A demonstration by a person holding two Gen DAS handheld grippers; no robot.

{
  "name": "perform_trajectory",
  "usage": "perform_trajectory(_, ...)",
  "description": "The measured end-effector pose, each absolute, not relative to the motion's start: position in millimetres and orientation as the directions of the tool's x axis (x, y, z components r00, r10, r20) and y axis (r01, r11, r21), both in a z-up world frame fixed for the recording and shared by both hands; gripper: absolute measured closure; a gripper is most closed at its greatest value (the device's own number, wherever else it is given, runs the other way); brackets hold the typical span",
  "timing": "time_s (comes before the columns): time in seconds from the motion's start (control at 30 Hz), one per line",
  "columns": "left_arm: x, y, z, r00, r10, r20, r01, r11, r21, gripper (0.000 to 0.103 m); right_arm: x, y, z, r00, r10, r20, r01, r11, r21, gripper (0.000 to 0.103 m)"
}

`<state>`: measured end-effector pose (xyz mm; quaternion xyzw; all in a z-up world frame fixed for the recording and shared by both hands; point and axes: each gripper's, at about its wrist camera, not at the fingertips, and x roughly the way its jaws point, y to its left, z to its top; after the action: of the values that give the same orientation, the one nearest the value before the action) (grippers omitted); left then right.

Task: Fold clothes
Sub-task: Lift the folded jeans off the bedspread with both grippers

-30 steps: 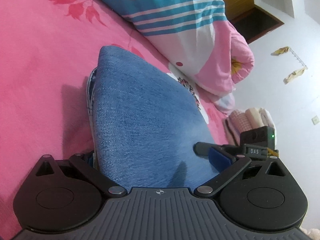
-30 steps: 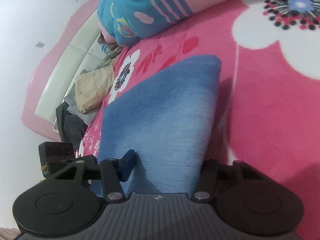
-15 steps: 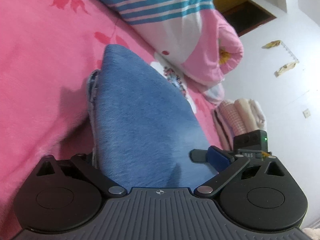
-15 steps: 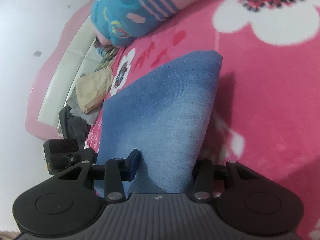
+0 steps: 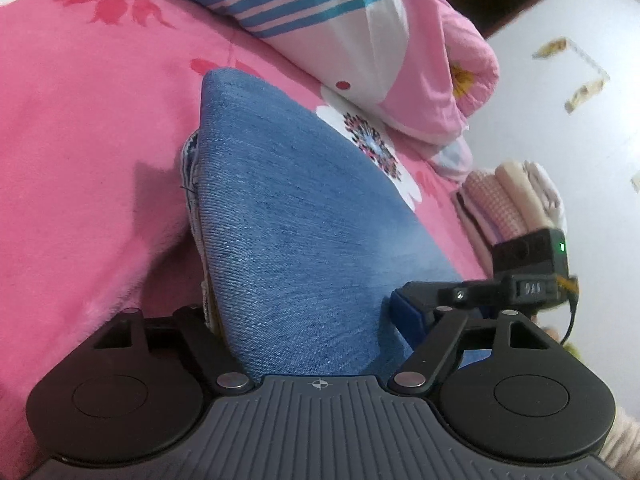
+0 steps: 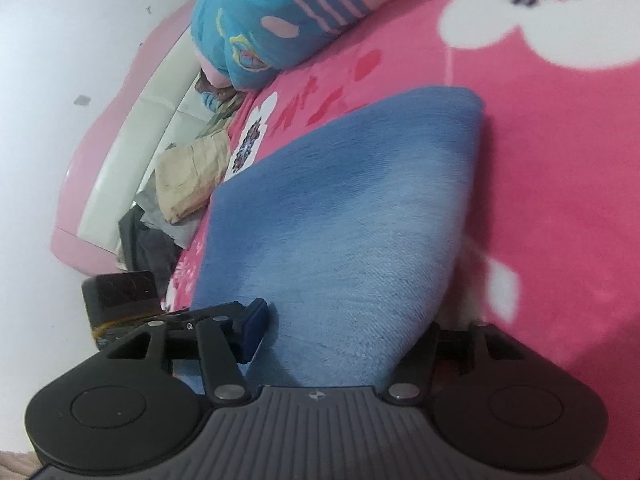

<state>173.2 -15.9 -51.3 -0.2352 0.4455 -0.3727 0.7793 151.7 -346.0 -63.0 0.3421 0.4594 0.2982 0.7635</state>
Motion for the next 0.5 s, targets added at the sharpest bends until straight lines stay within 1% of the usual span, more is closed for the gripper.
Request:
perform_trajectory(0.03, 172.5, -13.9, -51.1, 0.331, -0.790, -0.516, 0.362, 0.612, -0.703, 0.035, 150.7, -345.5, -62.1, 0.412, 0.768, -0.491, -0.140, 0.585, 0.799, 0.048)
perform_trajectory(0.1, 169.9, -13.1, -48.3, 0.341, -0.784, -0.518, 0.353, 0.618, -0.703, 0.040, 147.8, -346.2, -59.6, 0.429, 0.762, -0.485, -0.128, 0.582, 0.803, 0.056)
perform_trajectory(0.2, 165.9, -15.6, -40.8, 0.355, -0.775, -0.523, 0.362, 0.630, -0.687, 0.043, 144.1, -345.6, -52.4, 0.449, 0.750, -0.486, -0.116, 0.588, 0.800, 0.065)
perform_trajectory(0.3, 164.1, -16.8, -35.3, 0.360, -0.774, -0.521, 0.364, 0.631, -0.685, 0.046, 141.2, -343.0, -41.9, 0.458, 0.732, -0.504, -0.116, 0.612, 0.782, 0.067)
perform_trajectory(0.5, 154.9, -16.3, -25.6, 0.362, -0.787, -0.499, 0.369, 0.613, -0.699, 0.046, 131.1, -340.7, -23.5, 0.474, 0.715, -0.514, -0.130, 0.634, 0.762, 0.068)
